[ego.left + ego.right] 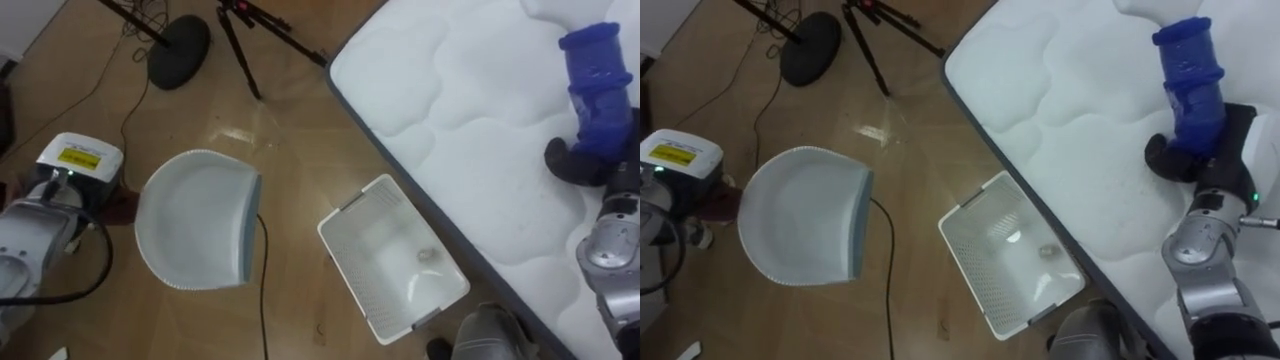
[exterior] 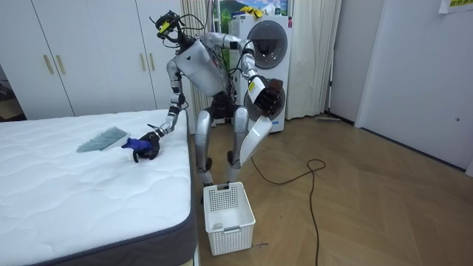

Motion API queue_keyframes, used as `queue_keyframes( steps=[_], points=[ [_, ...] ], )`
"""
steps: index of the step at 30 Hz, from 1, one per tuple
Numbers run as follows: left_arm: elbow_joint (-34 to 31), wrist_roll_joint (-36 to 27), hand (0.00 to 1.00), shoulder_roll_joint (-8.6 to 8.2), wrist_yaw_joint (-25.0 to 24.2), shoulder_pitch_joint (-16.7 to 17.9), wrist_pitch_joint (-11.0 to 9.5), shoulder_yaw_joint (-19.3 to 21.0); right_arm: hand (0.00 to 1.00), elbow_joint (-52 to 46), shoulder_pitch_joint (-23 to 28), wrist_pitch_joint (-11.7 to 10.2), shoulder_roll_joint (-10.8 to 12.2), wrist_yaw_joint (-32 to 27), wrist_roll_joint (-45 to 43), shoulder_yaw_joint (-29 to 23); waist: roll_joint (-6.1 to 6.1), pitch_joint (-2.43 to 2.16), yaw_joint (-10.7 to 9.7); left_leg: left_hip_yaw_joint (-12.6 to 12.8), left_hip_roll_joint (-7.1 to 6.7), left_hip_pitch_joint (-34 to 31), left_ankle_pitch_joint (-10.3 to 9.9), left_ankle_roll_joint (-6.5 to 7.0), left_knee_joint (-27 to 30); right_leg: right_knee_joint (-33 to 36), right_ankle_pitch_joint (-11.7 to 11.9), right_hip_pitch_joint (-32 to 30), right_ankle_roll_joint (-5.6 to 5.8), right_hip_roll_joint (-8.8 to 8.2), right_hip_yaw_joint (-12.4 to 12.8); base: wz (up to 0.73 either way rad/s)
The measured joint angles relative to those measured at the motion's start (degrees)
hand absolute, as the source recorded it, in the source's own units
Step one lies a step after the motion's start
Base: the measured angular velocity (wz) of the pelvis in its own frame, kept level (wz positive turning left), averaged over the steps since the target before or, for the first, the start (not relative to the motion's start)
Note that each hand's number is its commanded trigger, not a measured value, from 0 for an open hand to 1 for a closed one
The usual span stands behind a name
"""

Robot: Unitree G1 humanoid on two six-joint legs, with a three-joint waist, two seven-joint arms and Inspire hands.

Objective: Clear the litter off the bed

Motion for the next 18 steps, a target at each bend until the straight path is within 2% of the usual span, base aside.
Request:
queue_keyframes(
  steps=[5,11,15,16,17,18],
  points=[
    [-0.5,-1.7,1.0,0.0,0.3,0.0,0.0,0.0,0.0,0.0,-0.1,-0.3,0.0,0.3,0.0,0.2,0.02,0.01,0.1,0.9,-0.02,0.5,0.0,0.0,-0.1,0.5,-0.1,-0.1,0.01,0.12,0.8,-0.07],
    [-3.1,-4.2,1.0,-0.03,0.5,0.0,-0.3,0.0,0.0,0.1,0.2,-0.6,-0.1,0.3,-0.3,0.4,-0.13,0.12,-0.1,0.8,-0.01,0.8,0.0,0.0,0.0,0.3,-0.1,0.4,0.01,0.13,0.7,0.01],
    [-3.6,-7.9,1.0,-0.68,2.6,0.8,-1.2,0.0,0.0,0.3,2.4,-0.7,-0.4,0.3,0.5,0.5,-0.94,0.75,-0.2,0.3,0.35,3.3,0.0,0.0,-1.1,-1.5,-0.2,3.5,0.07,0.49,-0.3,0.0],
    [-3.8,-8.6,1.0,-0.67,2.7,1.0,-1.3,0.0,0.0,0.3,2.7,-0.7,-0.4,0.2,0.8,0.5,-0.97,0.74,-0.2,0.2,0.37,3.6,0.0,0.0,-1.3,-1.7,-0.2,3.9,0.09,0.56,-0.3,0.04],
    [-4.2,-9.4,1.0,-0.67,2.8,1.3,-1.3,0.0,0.0,0.3,3.2,-0.7,-0.5,0.2,1.4,0.5,-1.51,0.92,-0.1,0.1,0.36,4.0,0.0,0.0,-1.5,-1.9,-0.2,4.2,0.23,0.58,-0.3,0.0],
    [-4.9,-9.4,1.0,-0.67,2.8,1.7,-1.4,0.0,0.0,0.3,3.4,-0.7,-0.5,0.2,2.3,0.5,-1.59,0.62,0.0,0.0,0.37,3.9,0.0,0.0,-1.2,-2.1,-0.2,4.2,0.24,0.62,-0.4,0.09]
  ],
)
